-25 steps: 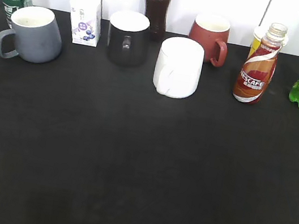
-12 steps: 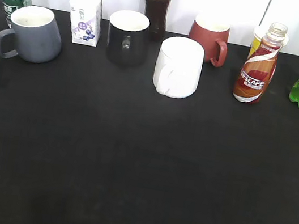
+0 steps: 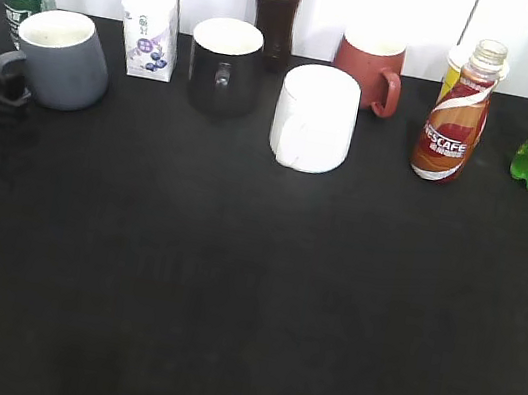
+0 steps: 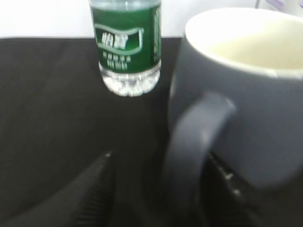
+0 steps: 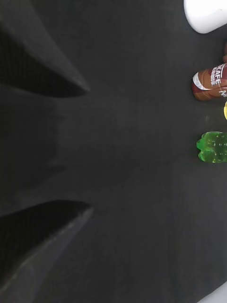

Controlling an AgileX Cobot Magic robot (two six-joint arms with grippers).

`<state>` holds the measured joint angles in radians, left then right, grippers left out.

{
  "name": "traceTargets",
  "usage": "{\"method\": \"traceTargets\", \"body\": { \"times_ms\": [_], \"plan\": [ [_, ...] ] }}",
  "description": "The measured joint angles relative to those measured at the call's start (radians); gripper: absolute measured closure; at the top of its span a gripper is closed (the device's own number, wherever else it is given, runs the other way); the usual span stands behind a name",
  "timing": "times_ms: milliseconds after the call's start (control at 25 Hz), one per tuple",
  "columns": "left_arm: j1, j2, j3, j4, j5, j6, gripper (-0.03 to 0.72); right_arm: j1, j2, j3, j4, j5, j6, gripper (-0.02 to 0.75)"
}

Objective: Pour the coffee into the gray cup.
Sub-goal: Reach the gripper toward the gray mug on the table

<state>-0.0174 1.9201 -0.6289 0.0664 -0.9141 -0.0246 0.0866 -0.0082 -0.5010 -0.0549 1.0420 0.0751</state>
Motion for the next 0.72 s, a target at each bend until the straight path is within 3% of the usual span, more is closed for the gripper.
{"method": "traceTargets", "body": {
  "times_ms": [160, 440, 480, 600, 720],
  "plan": [
    [0.04, 0.035, -0.049, -0.033, -0.006, 0.0, 0.37, 0.0, 0.0, 0.0, 0.0, 0.0, 0.0, 0.206],
    [0.059, 0.102, -0.162, 0.019, -0.019, 0.0, 0.385, 0.0, 0.0, 0.0, 0.0, 0.0, -0.001, 0.206],
    [0.059, 0.114, -0.169, 0.024, -0.022, 0.0, 0.419, 0.0, 0.0, 0.0, 0.0, 0.0, -0.001, 0.206],
    [0.063, 0.123, -0.169, 0.043, -0.043, 0.003, 0.645, 0.0, 0.0, 0.0, 0.0, 0.0, -0.001, 0.206],
    [0.061, 0.126, -0.169, 0.058, -0.061, 0.006, 0.646, 0.0, 0.0, 0.0, 0.0, 0.0, -0.001, 0.206]
  ]
}}
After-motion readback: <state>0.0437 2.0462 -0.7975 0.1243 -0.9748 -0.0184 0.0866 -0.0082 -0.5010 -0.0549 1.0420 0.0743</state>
